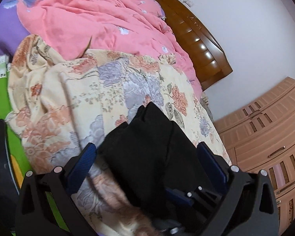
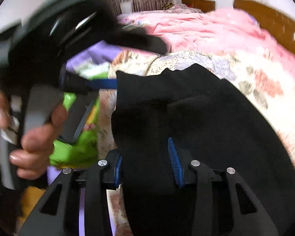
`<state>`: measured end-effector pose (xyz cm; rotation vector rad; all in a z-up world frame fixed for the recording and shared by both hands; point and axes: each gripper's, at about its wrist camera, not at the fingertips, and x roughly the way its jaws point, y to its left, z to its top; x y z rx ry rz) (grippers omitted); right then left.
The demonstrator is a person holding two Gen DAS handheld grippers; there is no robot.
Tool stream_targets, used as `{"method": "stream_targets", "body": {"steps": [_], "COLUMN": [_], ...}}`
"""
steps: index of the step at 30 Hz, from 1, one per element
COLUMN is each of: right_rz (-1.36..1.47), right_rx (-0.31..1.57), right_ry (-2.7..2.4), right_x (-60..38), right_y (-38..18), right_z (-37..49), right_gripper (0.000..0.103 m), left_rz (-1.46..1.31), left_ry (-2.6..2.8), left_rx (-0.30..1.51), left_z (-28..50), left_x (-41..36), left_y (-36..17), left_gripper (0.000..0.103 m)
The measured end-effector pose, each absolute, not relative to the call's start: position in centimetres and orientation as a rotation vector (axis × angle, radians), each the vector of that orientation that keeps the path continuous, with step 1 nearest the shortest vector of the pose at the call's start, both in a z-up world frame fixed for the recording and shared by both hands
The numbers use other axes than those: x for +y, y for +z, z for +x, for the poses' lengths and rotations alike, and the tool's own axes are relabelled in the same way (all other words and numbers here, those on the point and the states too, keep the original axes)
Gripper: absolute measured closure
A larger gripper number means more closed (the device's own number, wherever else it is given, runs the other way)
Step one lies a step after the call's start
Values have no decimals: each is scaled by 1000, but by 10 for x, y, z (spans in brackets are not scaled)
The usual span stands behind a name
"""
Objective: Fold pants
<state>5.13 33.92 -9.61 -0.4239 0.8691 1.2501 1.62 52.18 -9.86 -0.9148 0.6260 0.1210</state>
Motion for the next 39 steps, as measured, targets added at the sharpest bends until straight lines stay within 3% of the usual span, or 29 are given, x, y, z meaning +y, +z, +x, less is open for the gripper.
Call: {"method": "stream_targets", "body": {"steps": [2, 6, 18, 28, 32, 39], "right_rz": [-341, -98, 192, 287, 321, 318], "right_rx": [901, 1012, 1178, 1131, 1114, 1080], "right_ry": [1277, 1343, 1381, 1411, 1413, 1419], "right_x": [332, 314, 296, 273, 268, 253], "right_y": [-96, -103, -113, -105, -103, -101], "right_z": [61, 89, 118, 122, 126, 121], "right_gripper": [73, 74, 77, 78, 79, 79], "left_rz": [-925, -940, -919, -868, -655, -848], "left_ry": [105, 68, -13, -35, 279, -3], "left_rx": [612, 589, 666, 638, 658, 636], "left_z": [12, 8, 46, 63, 43, 46], "left_x": [521, 517, 512, 505, 495, 492], "left_y": [-98, -93, -98, -83, -58, -72], "left_gripper": [2, 2, 2, 2, 2, 2]}}
